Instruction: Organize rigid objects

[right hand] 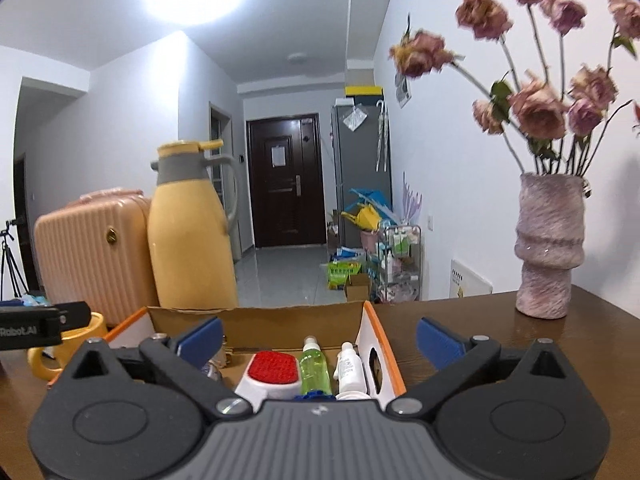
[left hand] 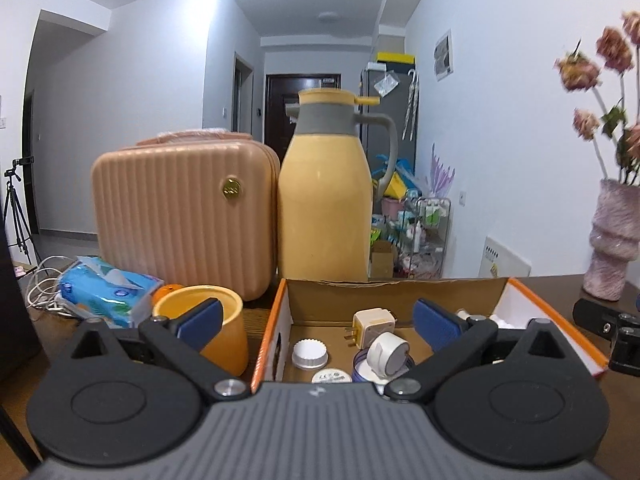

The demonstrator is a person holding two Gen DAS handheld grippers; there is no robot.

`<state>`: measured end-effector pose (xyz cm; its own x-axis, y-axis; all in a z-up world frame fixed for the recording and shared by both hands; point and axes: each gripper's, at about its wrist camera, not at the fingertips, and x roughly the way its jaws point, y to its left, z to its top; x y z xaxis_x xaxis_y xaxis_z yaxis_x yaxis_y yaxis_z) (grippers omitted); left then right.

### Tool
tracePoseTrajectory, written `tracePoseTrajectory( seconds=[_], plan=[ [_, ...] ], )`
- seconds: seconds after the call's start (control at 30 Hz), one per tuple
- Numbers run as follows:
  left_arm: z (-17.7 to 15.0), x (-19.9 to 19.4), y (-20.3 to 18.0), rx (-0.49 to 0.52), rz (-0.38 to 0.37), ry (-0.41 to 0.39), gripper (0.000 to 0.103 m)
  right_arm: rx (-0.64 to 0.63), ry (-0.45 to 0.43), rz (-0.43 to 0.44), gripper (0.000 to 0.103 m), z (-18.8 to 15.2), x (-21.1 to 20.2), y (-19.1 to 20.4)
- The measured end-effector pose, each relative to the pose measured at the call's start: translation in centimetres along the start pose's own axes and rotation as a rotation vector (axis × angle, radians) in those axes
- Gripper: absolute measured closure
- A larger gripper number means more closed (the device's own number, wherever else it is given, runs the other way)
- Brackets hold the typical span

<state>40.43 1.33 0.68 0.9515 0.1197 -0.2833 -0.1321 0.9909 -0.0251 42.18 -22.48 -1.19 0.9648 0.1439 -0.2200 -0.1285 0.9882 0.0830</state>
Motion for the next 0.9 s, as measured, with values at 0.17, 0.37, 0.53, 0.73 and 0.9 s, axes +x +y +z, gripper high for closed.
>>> tracePoseTrajectory(
  seconds=[0.17, 0.37, 0.53, 0.73, 0.9],
  plan=[
    [-0.3, -4.8, 1.1, 0.005, -0.026, -0.027, 0.000, -0.007, -0.030, 0.011, 0.000, -0.2, -4.9, 0.2],
    [-1.2, -11.2, 2.6, 0.007, -0.077, -0.057, 0.000, -0.029, -0.069, 0.035, 0.000, -0.8, -12.0, 0.5],
    [-3.0, -16.6, 3.8, 0.015, -0.084, -0.067, 0.000, -0.059, -0.064, 0.058, 0.000, -2.5, -17.8, 1.0],
    [-6.2, -22.2, 4.9, 0.036, -0.057, -0.064, 0.000, -0.083, -0.041, 0.049, 0.000, -5.1, -23.3, 1.8],
    [-8.5, -25.8, 5.8, 0.019, -0.040, -0.046, 0.000, -0.068, -0.045, 0.041, 0.000, -6.9, -27.1, 2.1]
  ],
)
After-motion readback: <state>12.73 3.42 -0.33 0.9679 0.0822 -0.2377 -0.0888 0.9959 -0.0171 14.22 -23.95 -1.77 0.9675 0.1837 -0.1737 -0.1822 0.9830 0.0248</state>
